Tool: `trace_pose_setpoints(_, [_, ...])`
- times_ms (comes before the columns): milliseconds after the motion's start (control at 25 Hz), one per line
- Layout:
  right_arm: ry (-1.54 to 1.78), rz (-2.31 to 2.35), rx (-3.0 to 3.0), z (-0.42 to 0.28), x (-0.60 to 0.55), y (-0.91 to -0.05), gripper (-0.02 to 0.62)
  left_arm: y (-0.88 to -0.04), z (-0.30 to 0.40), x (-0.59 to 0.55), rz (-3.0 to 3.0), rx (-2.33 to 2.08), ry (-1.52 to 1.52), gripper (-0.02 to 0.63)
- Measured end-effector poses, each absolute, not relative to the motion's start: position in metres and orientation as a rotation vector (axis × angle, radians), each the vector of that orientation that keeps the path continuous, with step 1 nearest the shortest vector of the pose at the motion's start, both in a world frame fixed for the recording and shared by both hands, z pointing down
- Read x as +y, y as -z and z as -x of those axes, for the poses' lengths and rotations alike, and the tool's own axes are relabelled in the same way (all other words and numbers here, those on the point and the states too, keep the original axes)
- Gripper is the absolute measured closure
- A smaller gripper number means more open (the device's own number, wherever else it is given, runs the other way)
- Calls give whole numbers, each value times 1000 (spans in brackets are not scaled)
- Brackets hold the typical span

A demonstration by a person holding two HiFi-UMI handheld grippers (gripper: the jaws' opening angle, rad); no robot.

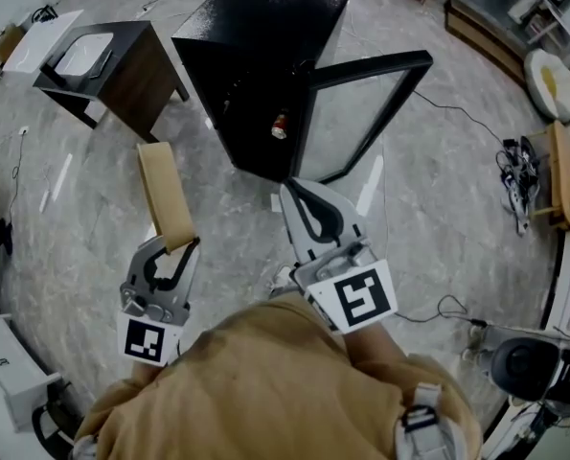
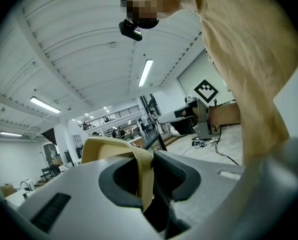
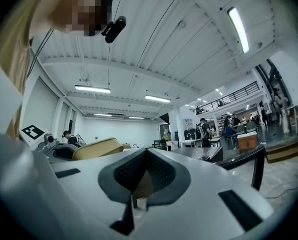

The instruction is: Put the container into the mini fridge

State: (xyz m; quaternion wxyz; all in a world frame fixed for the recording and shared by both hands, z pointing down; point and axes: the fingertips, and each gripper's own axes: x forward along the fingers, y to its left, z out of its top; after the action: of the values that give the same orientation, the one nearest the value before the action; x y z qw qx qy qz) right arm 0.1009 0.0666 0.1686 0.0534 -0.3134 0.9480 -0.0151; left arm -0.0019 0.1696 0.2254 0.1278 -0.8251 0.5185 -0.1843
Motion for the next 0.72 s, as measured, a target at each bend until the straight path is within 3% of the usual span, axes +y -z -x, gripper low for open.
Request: trace_pose_setpoints(720, [114,785,2845,-90,15,-168,594,-227,-8,126,2314,1537,686,535])
